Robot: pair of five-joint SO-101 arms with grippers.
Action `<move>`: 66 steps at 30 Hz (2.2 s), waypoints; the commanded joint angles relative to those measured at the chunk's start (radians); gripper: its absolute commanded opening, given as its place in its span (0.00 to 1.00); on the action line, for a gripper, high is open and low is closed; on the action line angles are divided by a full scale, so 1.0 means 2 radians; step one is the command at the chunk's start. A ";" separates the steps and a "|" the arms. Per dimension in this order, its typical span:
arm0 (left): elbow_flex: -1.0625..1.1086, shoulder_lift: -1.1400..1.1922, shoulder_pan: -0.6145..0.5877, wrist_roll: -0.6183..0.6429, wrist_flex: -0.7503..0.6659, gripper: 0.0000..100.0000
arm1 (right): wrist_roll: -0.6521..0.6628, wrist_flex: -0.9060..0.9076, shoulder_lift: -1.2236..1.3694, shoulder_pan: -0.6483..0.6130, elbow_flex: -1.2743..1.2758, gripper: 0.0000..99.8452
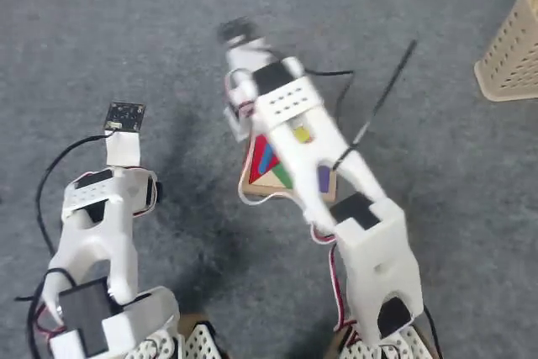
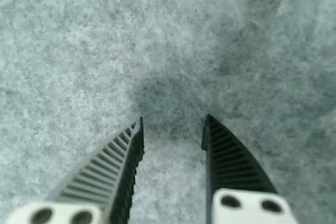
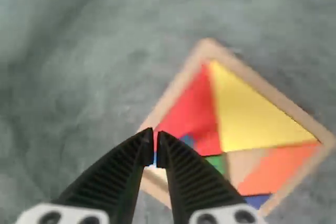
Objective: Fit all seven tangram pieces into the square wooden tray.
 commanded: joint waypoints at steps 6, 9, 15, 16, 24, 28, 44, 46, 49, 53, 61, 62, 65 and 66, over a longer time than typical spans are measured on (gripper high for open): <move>-0.003 -0.025 0.000 -0.005 -0.008 0.17 | 0.063 0.031 0.023 -0.004 -0.028 0.01; -0.004 -0.025 0.000 -0.005 -0.008 0.17 | 0.063 0.049 0.014 0.013 -0.028 0.01; -0.004 -0.025 0.000 -0.005 -0.008 0.17 | 0.065 0.055 0.016 0.043 -0.024 0.01; -0.004 -0.025 0.000 -0.005 -0.008 0.17 | 0.065 0.053 0.014 0.045 -0.015 0.01; -0.004 -0.024 0.000 -0.005 -0.008 0.17 | 0.064 0.056 -0.033 0.044 0.000 0.01; -0.004 -0.024 0.000 -0.005 -0.008 0.17 | 0.062 0.037 -0.063 0.046 0.000 0.01; -0.004 -0.024 0.001 -0.005 -0.008 0.17 | 0.091 0.024 0.014 0.054 -0.002 0.01; -0.004 -0.024 0.001 -0.005 -0.008 0.17 | 0.099 0.038 0.007 0.053 0.002 0.01; -0.004 -0.024 0.001 -0.005 -0.008 0.17 | 0.101 0.054 0.000 0.053 0.002 0.01; -0.004 -0.024 0.001 -0.005 -0.008 0.17 | 0.102 0.076 0.002 0.053 0.002 0.01; -0.004 -0.025 0.001 -0.005 -0.008 0.17 | 0.077 0.071 -0.001 0.078 0.002 0.01; -0.004 -0.025 0.001 -0.005 -0.008 0.17 | 0.074 0.067 -0.002 0.084 0.002 0.01; -0.004 -0.025 0.001 -0.005 -0.008 0.17 | 0.068 0.059 -0.002 0.093 0.002 0.01; -0.004 -0.025 0.001 -0.005 -0.008 0.18 | 0.063 0.059 -0.002 0.094 0.002 0.01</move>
